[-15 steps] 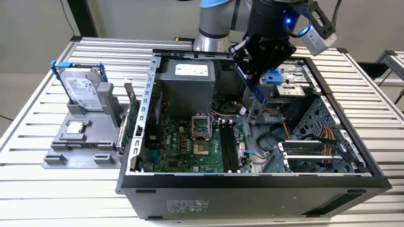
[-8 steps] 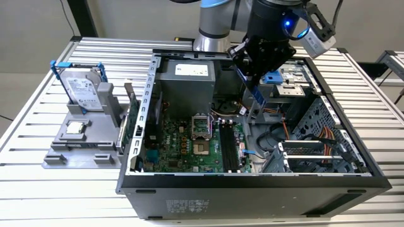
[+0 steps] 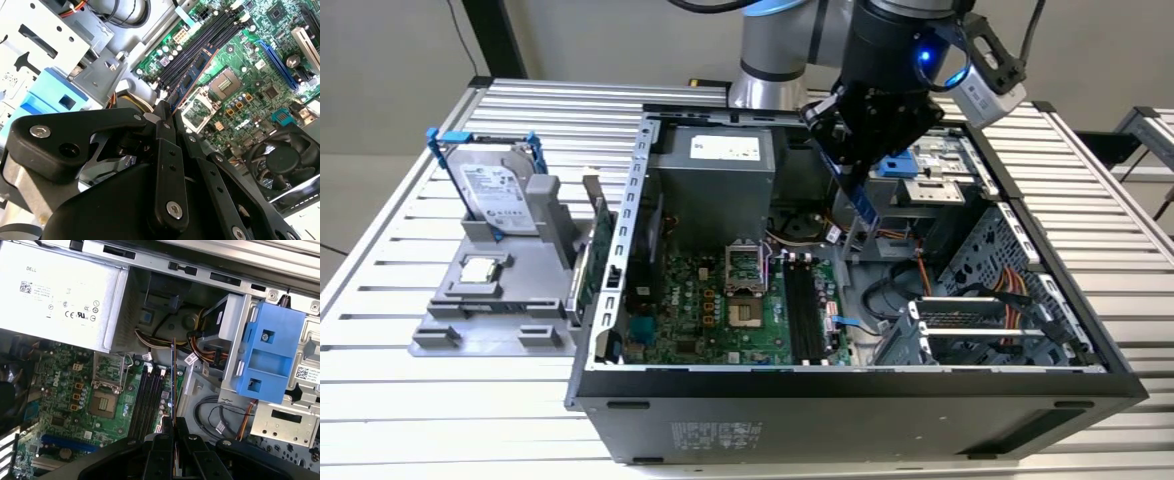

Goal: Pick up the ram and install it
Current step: 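Insert the ram into the slot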

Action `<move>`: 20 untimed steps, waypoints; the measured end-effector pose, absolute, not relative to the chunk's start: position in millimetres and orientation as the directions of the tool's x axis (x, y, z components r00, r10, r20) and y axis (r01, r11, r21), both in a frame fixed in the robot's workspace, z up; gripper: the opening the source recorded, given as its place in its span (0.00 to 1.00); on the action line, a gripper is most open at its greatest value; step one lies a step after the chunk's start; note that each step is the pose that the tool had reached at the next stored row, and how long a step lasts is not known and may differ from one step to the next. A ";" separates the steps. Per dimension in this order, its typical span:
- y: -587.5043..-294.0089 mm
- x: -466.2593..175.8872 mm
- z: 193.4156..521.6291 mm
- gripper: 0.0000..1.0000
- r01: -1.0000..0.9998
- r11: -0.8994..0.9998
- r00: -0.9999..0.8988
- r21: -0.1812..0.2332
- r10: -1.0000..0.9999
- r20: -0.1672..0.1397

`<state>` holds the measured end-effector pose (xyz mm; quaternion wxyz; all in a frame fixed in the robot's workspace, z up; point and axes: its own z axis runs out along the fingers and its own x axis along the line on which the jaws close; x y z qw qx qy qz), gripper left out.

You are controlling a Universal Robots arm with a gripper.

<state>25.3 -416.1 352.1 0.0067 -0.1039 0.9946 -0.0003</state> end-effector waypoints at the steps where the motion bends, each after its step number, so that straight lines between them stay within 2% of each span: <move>1: -416.1 25.3 352.2 0.00 -0.206 0.978 -0.978 -0.002 -0.206 -0.013; 20: -417.5 26.9 345.7 0.00 -0.203 0.979 -0.979 -0.002 -0.203 -0.013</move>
